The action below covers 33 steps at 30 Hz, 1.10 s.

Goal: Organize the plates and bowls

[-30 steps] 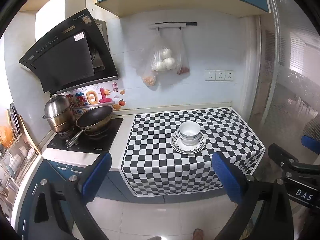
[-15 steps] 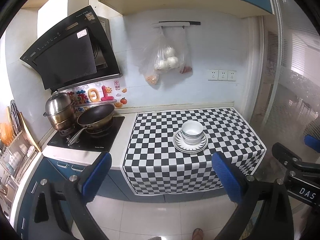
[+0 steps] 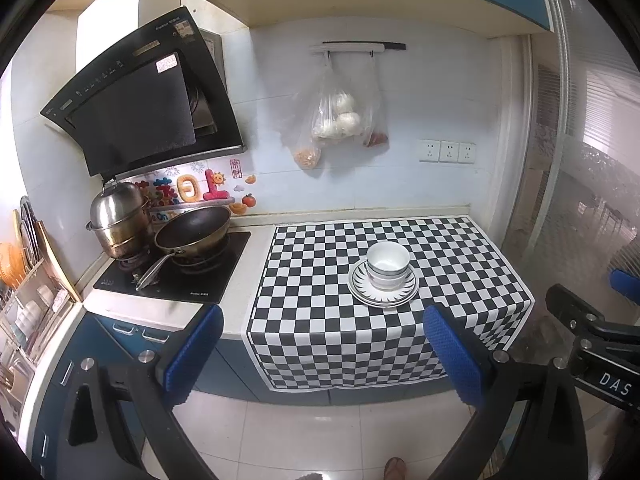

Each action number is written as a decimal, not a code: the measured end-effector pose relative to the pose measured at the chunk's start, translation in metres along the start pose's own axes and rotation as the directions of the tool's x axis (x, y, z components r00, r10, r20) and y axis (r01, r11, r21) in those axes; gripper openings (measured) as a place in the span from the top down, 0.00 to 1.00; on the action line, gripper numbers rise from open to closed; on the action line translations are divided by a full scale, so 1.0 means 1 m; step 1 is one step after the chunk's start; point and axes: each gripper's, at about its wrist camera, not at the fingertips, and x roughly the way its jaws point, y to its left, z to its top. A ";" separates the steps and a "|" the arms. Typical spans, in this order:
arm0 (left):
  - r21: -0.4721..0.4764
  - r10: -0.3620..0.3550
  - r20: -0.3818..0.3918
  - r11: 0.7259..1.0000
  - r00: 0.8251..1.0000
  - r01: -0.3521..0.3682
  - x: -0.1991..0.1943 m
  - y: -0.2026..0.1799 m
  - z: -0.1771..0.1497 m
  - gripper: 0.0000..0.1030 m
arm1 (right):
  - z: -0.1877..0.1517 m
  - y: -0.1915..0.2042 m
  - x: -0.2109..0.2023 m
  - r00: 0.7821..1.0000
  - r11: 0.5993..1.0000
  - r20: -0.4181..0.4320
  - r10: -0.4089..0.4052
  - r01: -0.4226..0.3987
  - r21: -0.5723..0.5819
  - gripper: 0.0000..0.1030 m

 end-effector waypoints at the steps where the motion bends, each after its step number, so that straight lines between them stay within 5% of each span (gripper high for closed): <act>1: -0.001 0.001 -0.003 1.000 1.000 -0.001 0.000 0.000 -0.001 0.00 | 0.000 0.001 0.001 1.000 1.000 -0.001 -0.003 0.003 -0.002 0.00; 33: -0.010 -0.004 -0.006 1.000 1.000 0.004 -0.006 0.003 0.001 0.00 | -0.002 -0.005 -0.001 1.000 1.000 0.007 -0.023 0.022 0.019 0.00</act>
